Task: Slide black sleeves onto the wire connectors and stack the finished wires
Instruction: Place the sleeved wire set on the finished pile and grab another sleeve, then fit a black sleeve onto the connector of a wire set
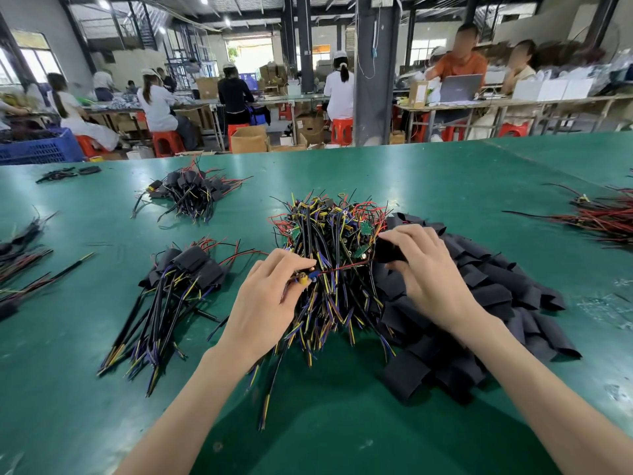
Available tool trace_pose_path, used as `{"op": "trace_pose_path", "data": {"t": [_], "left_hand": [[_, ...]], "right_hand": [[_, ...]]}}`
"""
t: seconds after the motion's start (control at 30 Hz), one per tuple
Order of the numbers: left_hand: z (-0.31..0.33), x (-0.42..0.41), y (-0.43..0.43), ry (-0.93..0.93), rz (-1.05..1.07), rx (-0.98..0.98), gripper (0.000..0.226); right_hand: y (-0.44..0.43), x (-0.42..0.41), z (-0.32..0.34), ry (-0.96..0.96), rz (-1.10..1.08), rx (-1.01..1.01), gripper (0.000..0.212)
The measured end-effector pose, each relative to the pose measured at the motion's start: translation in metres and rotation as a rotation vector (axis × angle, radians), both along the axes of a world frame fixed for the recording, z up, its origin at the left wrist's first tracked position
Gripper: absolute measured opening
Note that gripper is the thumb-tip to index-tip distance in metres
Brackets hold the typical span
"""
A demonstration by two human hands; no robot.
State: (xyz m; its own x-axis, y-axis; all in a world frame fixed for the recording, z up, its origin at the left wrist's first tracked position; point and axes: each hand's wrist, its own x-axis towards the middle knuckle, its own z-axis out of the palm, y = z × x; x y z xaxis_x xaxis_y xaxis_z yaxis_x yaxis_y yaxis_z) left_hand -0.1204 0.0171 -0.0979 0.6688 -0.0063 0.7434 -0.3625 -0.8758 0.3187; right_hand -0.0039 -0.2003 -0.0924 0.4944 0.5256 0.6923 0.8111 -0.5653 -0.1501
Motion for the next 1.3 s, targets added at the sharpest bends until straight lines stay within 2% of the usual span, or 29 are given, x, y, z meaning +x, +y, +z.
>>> {"op": "trace_pose_path", "data": {"t": [0.17,0.43,0.6,0.9,1.07,1.3], "left_hand": [[-0.001,0.000,-0.007,0.016,-0.015,-0.006,0.027],[-0.003,0.003,-0.015,0.000,-0.019,-0.034,0.028],[-0.002,0.001,-0.016,0.010,-0.045,-0.080,0.026],[-0.004,0.003,-0.014,0.068,-0.072,-0.090,0.026],[-0.005,0.001,-0.015,0.134,-0.105,-0.189,0.030],[-0.002,0.001,-0.015,0.174,-0.157,-0.318,0.048]], "right_hand": [[0.007,-0.014,0.001,-0.120,0.020,-0.136,0.040],[0.021,-0.039,0.006,-0.056,0.169,-0.215,0.039],[0.020,-0.040,0.004,0.140,0.252,-0.098,0.040],[0.018,-0.033,0.002,0.281,0.317,0.010,0.033],[0.020,-0.035,0.001,0.273,0.337,0.036,0.032],[0.021,-0.037,-0.001,0.116,0.303,0.010,0.031]]}}
